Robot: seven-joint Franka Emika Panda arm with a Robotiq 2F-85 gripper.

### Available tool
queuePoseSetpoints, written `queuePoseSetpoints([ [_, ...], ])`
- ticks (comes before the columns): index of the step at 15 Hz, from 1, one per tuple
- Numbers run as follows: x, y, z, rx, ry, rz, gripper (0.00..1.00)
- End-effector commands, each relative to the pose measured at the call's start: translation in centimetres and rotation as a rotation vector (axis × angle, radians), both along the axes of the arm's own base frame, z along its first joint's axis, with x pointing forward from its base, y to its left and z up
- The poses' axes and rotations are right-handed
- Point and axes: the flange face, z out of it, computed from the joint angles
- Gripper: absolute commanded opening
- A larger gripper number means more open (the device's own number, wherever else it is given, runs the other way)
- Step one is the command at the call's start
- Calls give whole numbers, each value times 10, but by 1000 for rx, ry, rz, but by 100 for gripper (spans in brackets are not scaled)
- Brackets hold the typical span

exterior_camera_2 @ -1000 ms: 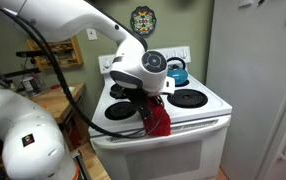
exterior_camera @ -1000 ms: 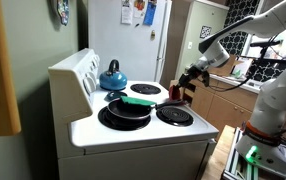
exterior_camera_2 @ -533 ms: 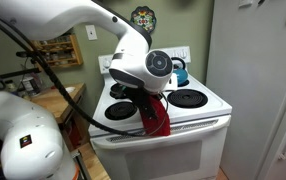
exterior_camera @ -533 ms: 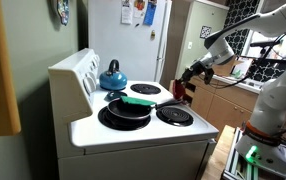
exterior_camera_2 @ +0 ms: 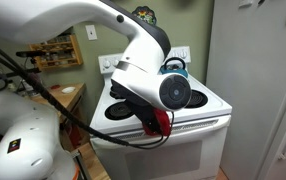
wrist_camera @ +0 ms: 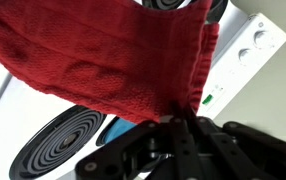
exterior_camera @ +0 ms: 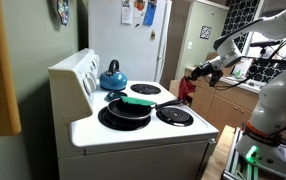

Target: Fold the towel over the oven door handle

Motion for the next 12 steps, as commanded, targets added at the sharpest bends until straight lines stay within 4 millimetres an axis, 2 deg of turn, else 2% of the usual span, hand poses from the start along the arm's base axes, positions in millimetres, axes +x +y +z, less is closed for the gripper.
queuePoseSetpoints([
  [1, -18, -20, -10, 51, -22, 38, 1],
  [4, -28, -21, -23, 69, -20, 104, 1],
  [7, -33, -15, -39, 78, -9, 184, 1],
  [12, -35, -19, -62, 58, -6, 268, 1],
])
